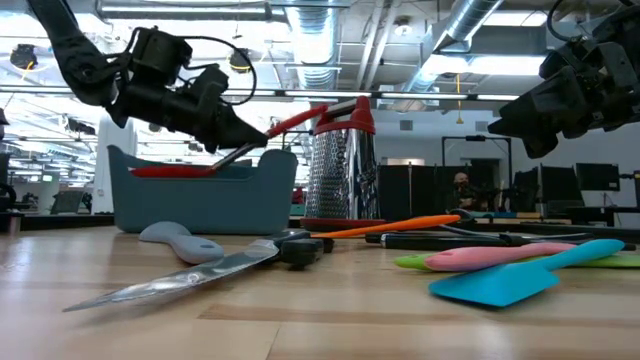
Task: Pick & Place Kitchen Items
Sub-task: Put the red serving spoon into the blue bin
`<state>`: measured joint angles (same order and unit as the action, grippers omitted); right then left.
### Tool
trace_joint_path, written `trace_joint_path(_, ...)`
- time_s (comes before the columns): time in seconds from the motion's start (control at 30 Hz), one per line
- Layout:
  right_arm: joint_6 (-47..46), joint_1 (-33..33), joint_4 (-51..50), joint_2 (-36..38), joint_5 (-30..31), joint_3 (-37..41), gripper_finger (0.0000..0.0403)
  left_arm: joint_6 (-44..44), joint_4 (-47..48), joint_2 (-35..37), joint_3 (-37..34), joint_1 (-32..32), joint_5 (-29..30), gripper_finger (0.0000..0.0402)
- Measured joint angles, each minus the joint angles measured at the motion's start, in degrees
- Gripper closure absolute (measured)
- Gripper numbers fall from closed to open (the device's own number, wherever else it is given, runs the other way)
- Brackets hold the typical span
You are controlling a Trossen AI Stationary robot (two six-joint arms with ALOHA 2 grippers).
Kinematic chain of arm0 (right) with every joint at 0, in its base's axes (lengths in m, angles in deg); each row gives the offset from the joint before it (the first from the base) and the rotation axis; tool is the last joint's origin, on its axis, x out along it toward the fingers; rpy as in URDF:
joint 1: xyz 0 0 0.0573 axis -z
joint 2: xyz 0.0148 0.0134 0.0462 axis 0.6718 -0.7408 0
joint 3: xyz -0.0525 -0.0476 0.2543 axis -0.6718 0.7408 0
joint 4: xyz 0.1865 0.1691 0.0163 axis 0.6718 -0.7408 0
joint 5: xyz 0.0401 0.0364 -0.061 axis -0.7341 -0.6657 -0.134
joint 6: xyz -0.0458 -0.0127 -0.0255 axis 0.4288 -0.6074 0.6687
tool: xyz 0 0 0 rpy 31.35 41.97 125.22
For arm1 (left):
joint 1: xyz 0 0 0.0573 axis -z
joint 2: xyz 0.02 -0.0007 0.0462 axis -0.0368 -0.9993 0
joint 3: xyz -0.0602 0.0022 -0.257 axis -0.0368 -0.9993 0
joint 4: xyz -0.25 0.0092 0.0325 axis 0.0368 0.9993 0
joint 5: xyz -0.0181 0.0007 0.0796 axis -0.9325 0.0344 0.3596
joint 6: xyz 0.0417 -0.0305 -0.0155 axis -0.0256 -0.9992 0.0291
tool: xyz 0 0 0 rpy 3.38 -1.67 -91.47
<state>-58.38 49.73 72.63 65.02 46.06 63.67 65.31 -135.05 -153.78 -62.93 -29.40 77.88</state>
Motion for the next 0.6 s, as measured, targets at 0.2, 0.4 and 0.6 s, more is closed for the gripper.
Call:
trace_joint_path(0.2,0.0,0.0,0.0,0.0,0.0,0.0,0.0188,1.6,0.2,-2.4,0.0,0.0,0.0,0.0359)
trace_joint_path(0.4,0.0,0.0,0.0,0.0,0.0,0.0,0.0188,1.7,0.2,-1.6,0.0,0.0,0.2,0.0359)
trace_joint_path(0.6,0.0,0.0,0.0,0.0,0.0,0.0,0.0188,1.8,0.2,1.3,0.0,0.0,0.2,0.0359)
